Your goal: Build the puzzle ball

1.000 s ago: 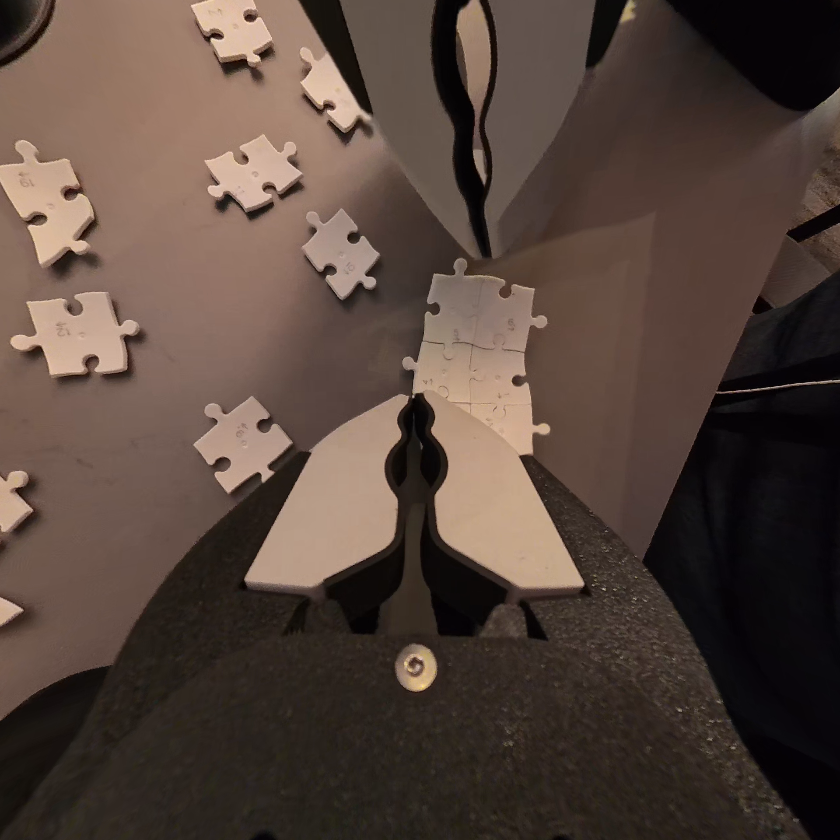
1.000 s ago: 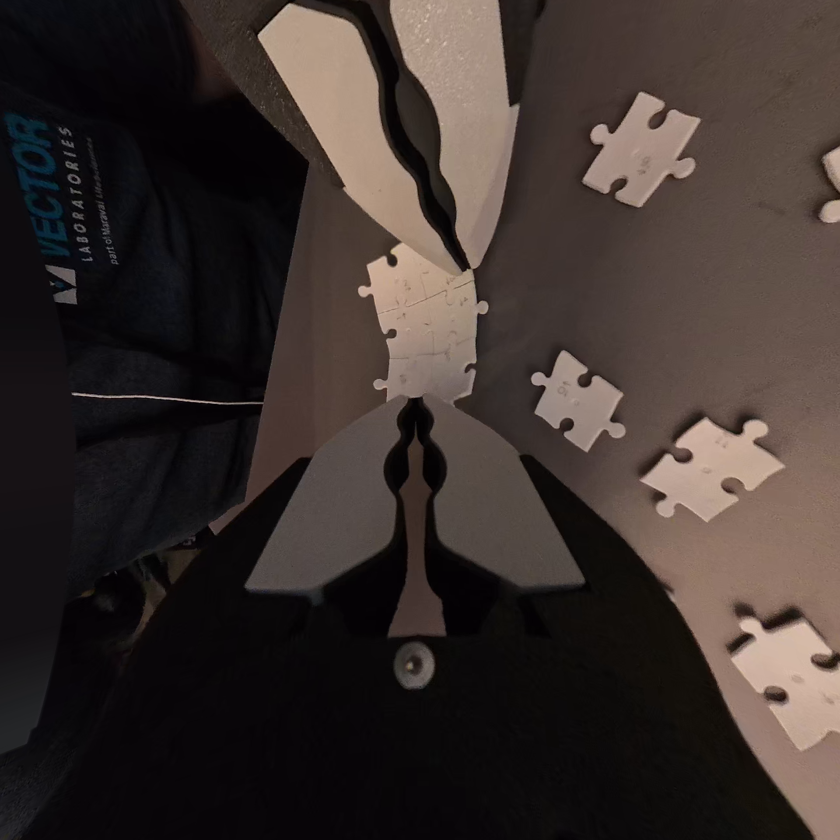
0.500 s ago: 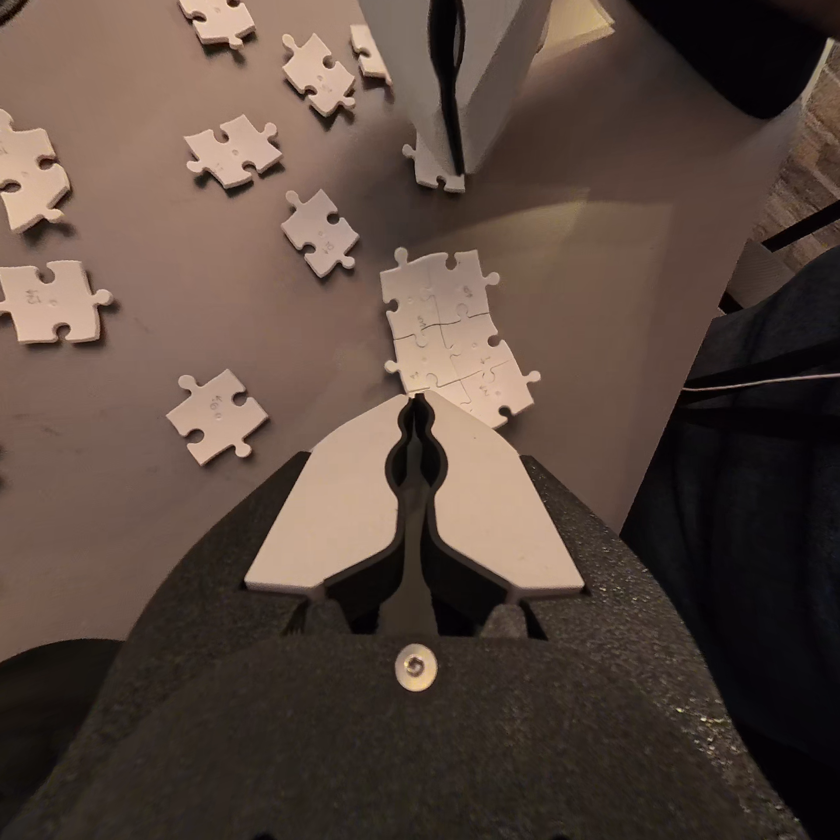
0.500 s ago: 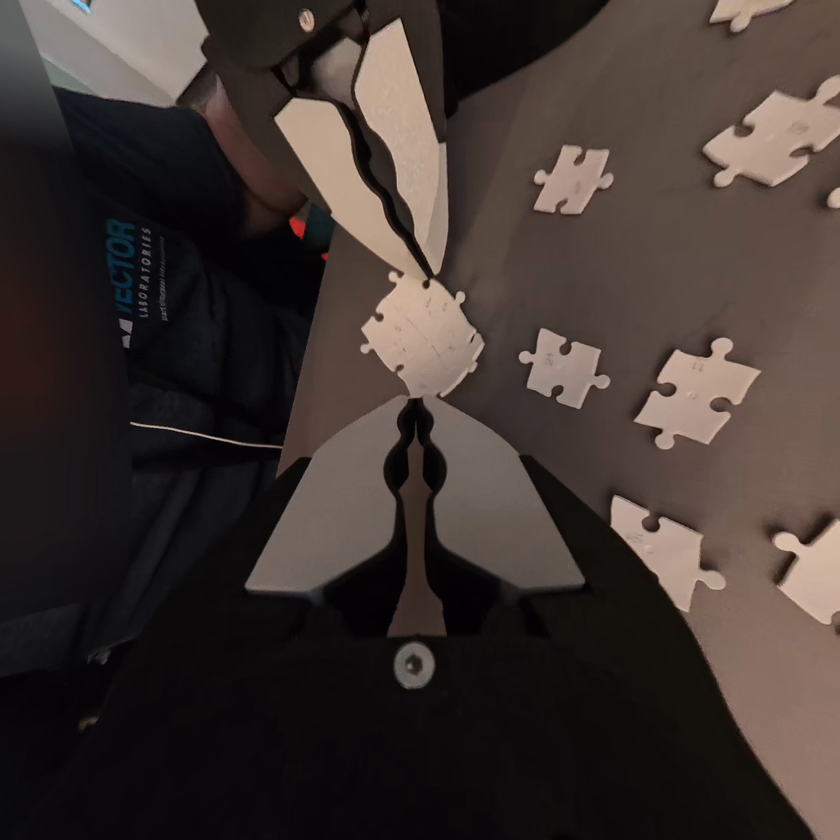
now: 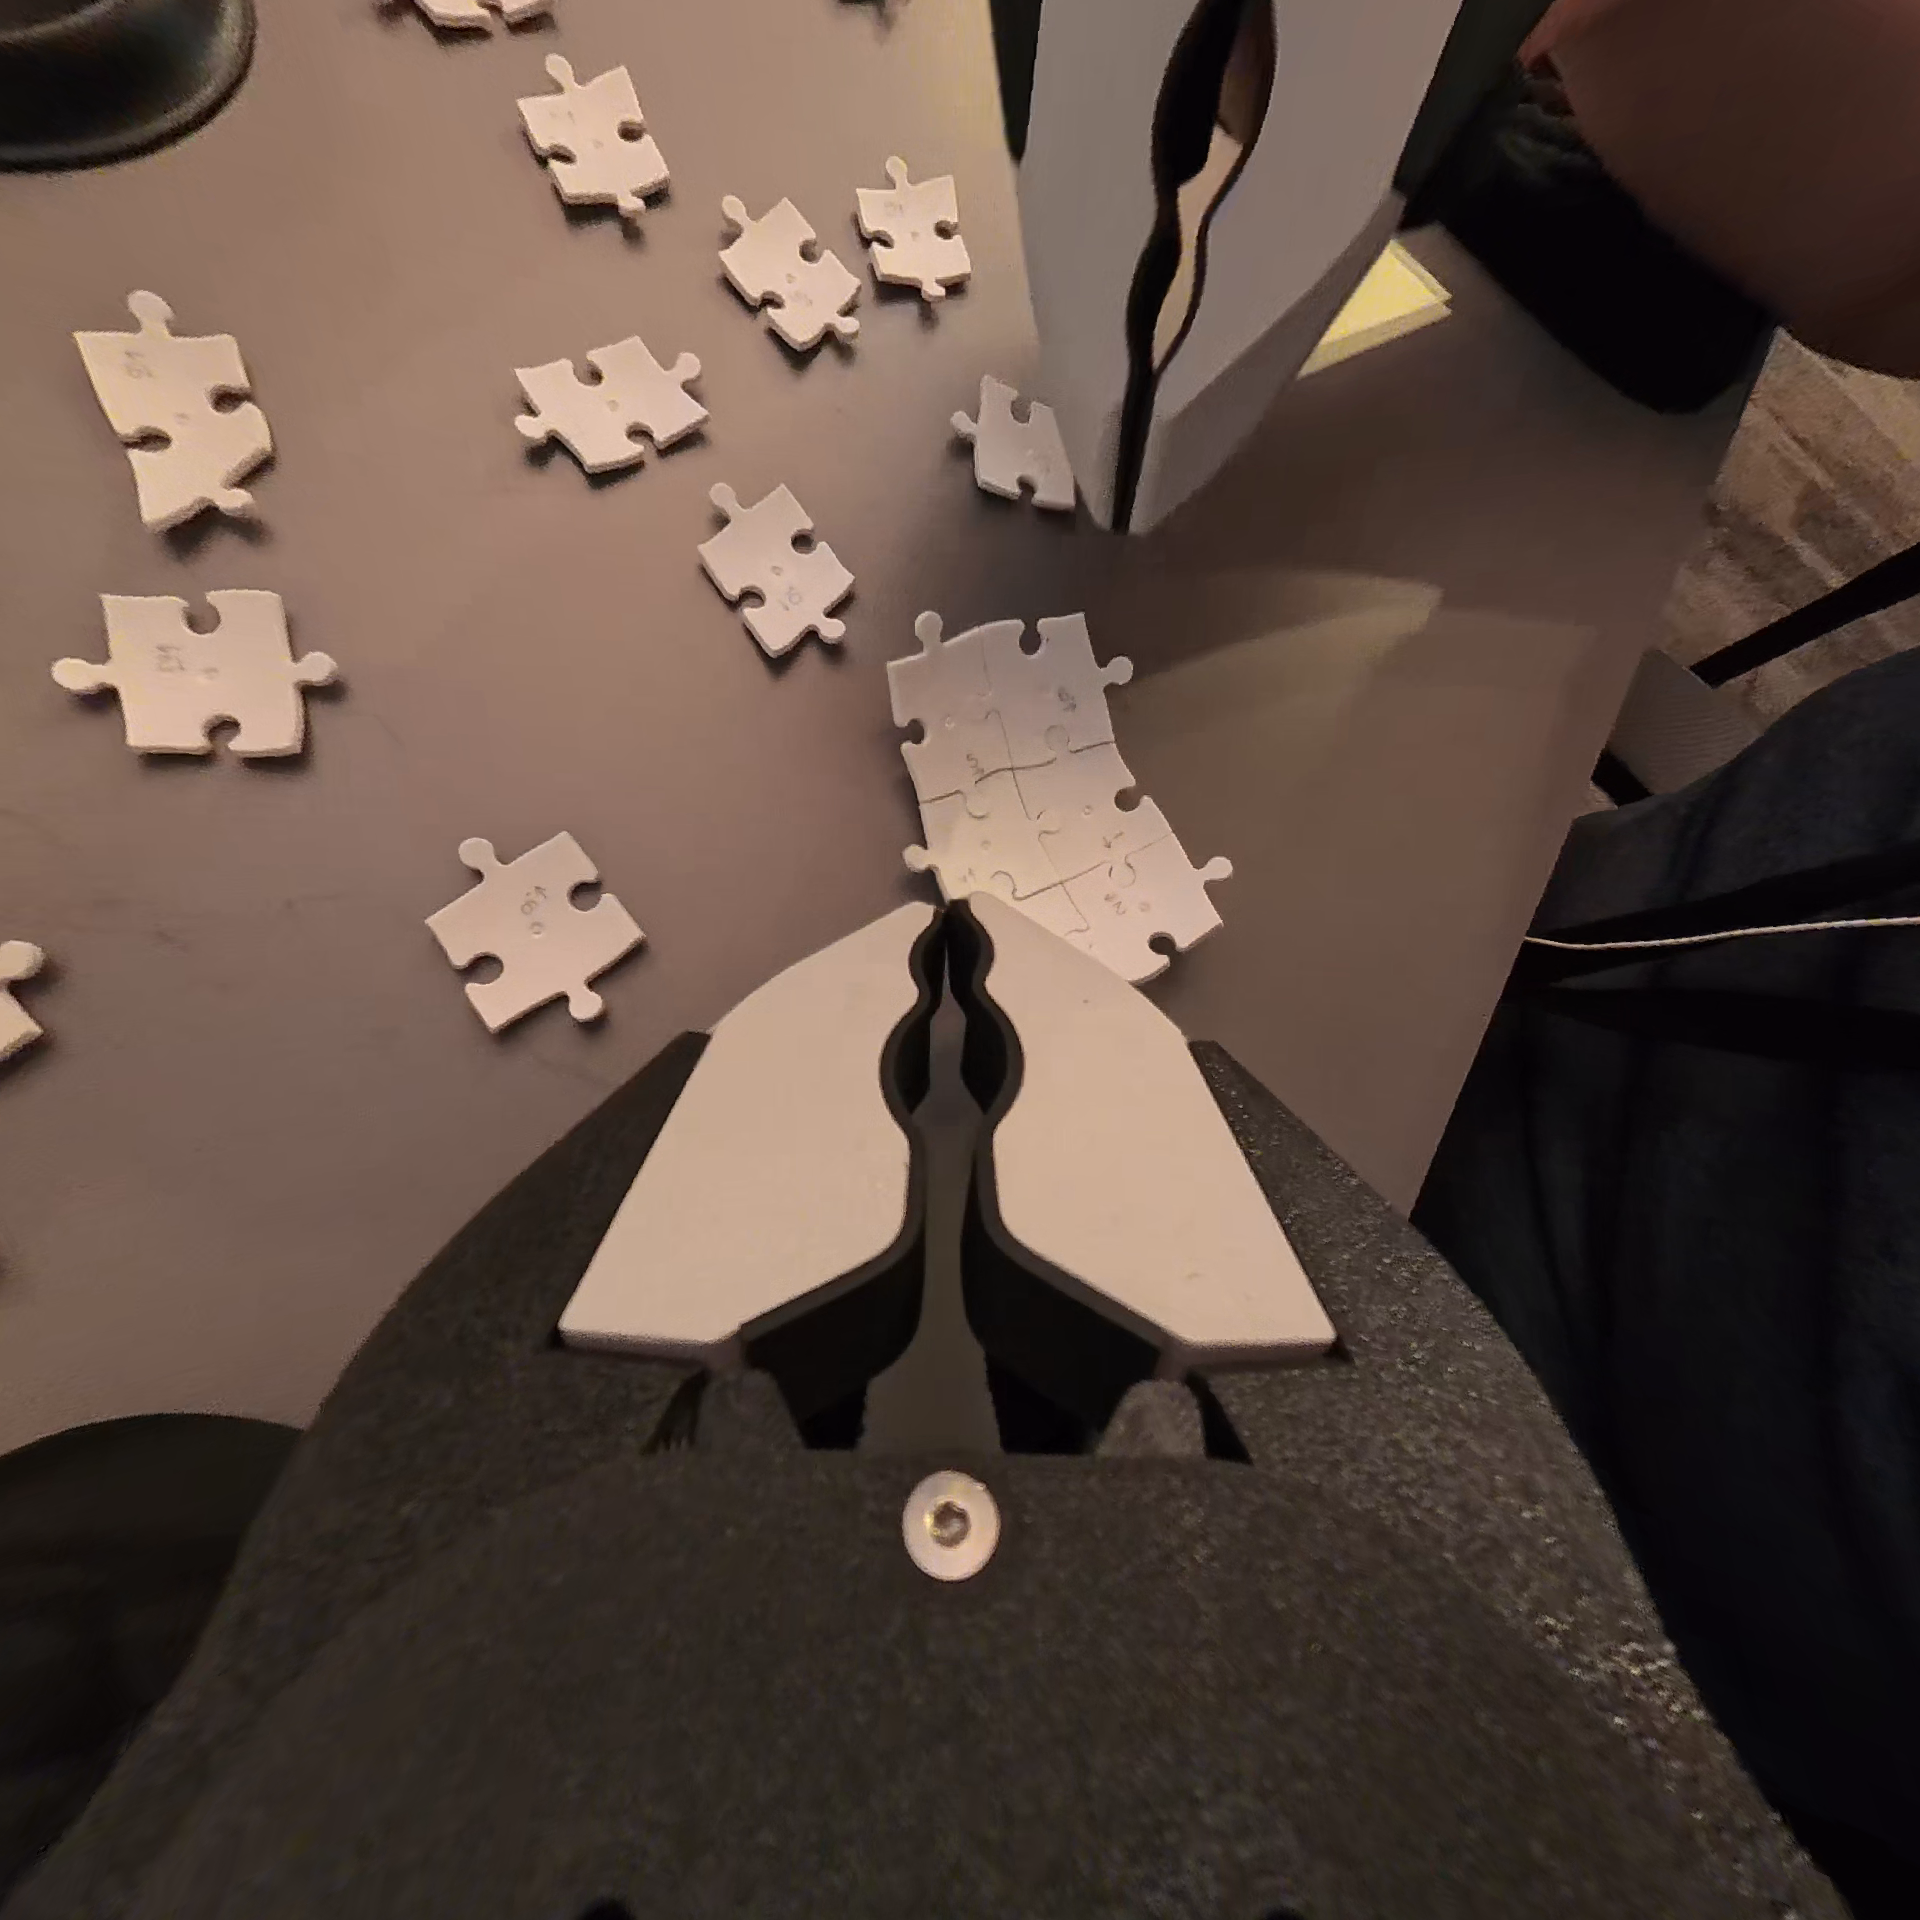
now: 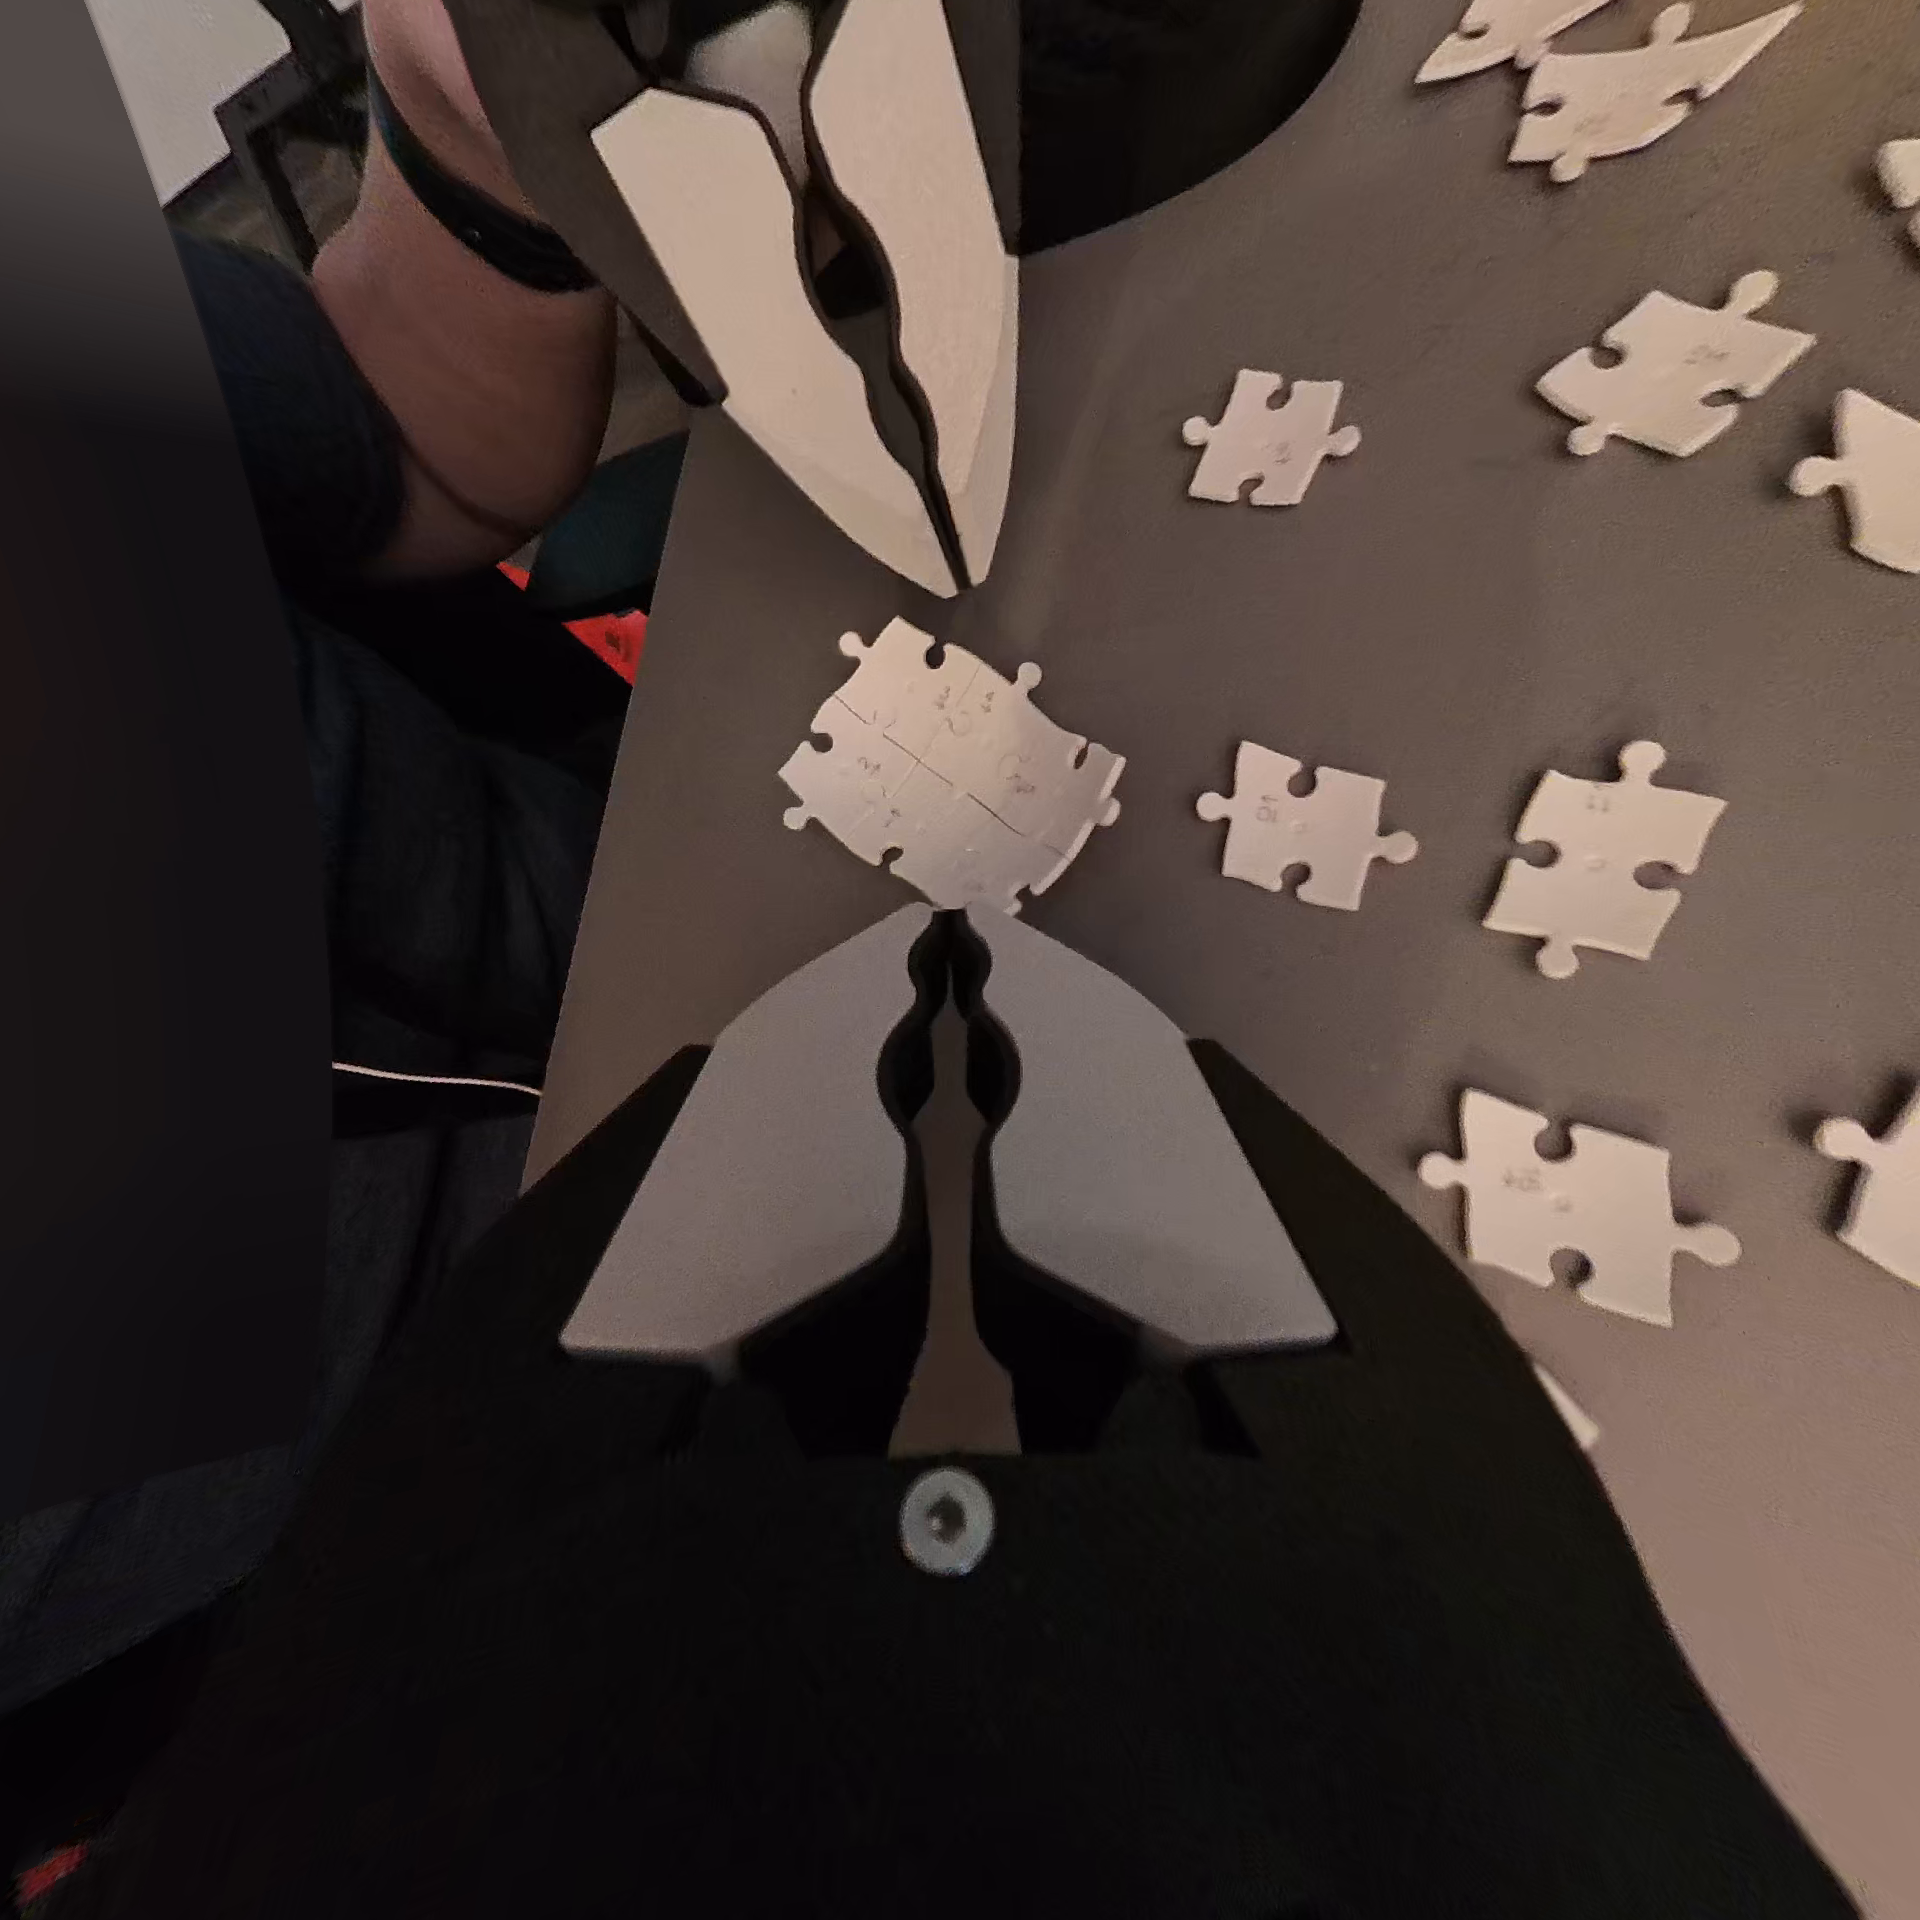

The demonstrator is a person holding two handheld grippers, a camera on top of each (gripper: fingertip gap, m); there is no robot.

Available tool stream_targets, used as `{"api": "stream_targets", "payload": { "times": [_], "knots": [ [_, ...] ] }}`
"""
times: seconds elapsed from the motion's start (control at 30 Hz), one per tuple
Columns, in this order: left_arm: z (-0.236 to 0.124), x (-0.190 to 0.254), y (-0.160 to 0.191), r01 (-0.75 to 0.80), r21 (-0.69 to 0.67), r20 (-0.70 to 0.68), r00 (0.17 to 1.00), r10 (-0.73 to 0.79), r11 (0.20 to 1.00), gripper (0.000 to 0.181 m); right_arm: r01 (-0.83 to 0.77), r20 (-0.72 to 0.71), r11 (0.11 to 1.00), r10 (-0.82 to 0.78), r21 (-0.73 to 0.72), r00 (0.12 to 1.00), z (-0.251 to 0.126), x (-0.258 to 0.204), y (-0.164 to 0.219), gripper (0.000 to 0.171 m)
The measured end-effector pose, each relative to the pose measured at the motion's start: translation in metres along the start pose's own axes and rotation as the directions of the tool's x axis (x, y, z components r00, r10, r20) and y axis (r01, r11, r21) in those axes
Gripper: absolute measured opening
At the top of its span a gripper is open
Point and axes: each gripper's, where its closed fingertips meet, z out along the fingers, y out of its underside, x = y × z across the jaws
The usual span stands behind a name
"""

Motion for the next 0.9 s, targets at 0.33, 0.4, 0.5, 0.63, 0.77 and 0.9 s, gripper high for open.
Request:
{"api": "stream_targets", "payload": {
  "times": [0.33, 0.4, 0.5, 0.63, 0.77, 0.9],
  "knots": [
    [0.009, 0.017, 0.016, -0.013, -0.063, -0.050, 0.999, 0.010, 0.998, 0.000, -0.044, -0.040, 0.973, 0.055, 0.226, 0.998, -0.044, 0.007, -0.006, 0.001],
    [0.011, 0.018, 0.018, -0.017, -0.069, -0.043, 0.999, 0.014, 0.997, 0.000, -0.051, -0.042, 0.963, 0.065, 0.263, 0.997, -0.053, 0.010, -0.008, 0.001],
    [0.009, 0.019, 0.018, -0.012, -0.063, -0.041, 0.999, 0.009, 0.998, 0.000, -0.047, -0.064, 0.957, 0.068, 0.286, 0.996, -0.062, 0.015, -0.005, 0.001],
    [0.008, 0.019, 0.017, 0.004, -0.053, -0.043, 0.999, -0.006, 0.999, 0.000, -0.043, -0.089, 0.951, 0.073, 0.305, 0.993, -0.066, 0.024, 0.000, 0.001],
    [0.010, 0.025, 0.019, -0.009, -0.068, -0.056, 0.998, 0.006, 0.998, 0.000, -0.075, -0.060, 0.944, 0.100, 0.322, 0.993, -0.067, 0.026, 0.001, 0.001],
    [0.009, 0.027, 0.018, -0.014, -0.060, -0.046, 0.999, 0.011, 0.998, 0.000, -0.080, -0.061, 0.946, 0.105, 0.315, 0.993, -0.065, 0.028, 0.003, 0.001]
  ]
}}
